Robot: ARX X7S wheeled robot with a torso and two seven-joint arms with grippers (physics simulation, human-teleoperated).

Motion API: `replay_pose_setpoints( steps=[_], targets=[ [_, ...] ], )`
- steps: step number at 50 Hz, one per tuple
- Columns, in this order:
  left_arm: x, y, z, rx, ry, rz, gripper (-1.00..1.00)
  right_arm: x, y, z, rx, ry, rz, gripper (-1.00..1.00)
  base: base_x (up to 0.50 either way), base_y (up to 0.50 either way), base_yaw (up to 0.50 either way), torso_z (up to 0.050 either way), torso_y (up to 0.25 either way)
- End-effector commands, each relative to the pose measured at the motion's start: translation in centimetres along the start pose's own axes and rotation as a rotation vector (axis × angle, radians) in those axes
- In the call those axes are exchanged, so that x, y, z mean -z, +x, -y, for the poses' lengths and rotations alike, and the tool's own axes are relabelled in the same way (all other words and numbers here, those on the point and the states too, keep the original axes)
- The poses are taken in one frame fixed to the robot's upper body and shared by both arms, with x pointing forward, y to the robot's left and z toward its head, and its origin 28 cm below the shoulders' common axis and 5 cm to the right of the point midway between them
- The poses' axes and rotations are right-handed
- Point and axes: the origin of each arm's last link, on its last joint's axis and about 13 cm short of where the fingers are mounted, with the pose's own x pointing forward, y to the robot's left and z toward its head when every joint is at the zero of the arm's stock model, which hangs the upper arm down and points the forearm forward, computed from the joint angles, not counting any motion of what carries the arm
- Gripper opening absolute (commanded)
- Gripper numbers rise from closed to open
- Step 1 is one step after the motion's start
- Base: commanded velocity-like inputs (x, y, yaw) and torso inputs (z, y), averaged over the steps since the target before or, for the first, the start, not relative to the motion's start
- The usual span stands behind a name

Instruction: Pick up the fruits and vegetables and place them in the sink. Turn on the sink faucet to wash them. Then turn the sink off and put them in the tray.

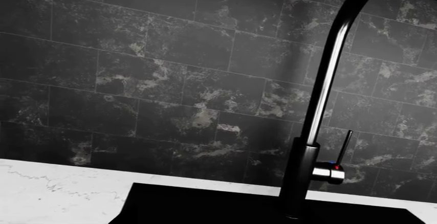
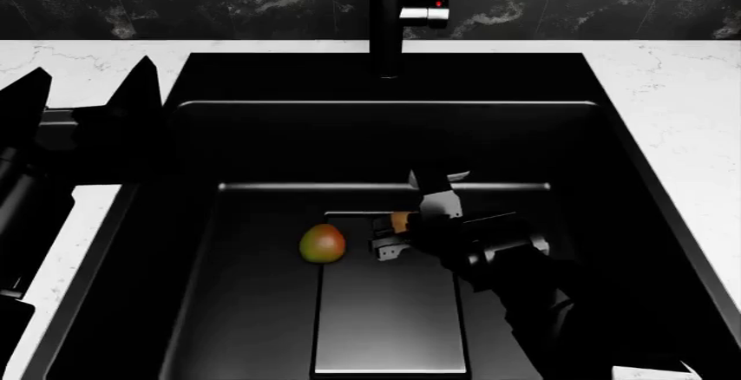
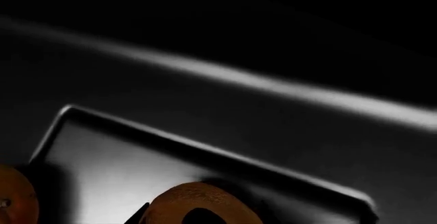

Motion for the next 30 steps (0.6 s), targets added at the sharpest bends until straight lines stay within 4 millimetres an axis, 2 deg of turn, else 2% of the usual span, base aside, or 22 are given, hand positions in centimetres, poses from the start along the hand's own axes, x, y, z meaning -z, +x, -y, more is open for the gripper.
replay_pose_setpoints(
  steps=[1,4,10,13,26,30],
  targets=[
    [0.0,0.0,-0.1,-0.004,0.000,0.000,1.00,2.0,0.5,-0.7,-0.040,0.028,-0.062,-1.00,0.00,0.00,0.00,0.000,0.000],
    [0.1,0.0,0.0,-0.003,0.002,-0.001,1.00,0.7,0.3,-0.5,-0.018,0.020,0.000,-1.00,0.00,0.00,0.00,0.000,-0.003],
    [0.4,0.1,0.1,0.001,0.010,-0.012,1.00,-3.8,-0.7,0.0,0.043,-0.036,0.174,-1.00,0.00,0.00,0.00,0.000,0.000],
    [0.5,0.0,0.1,0.003,0.011,-0.017,1.00,-5.1,-1.4,0.0,0.062,-0.056,0.229,-1.00,0.00,0.00,0.00,0.000,0.000],
    [1.5,0.4,-0.2,0.051,0.071,-0.108,1.00,-6.5,-4.0,-0.2,0.122,-0.082,0.318,-1.00,0.00,0.00,0.00,0.000,0.000],
    [1.5,1.0,-0.5,0.088,0.122,-0.173,1.00,-6.7,-4.8,-0.4,0.194,-0.163,0.355,-1.00,0.00,0.00,0.00,0.000,0.000]
  ],
)
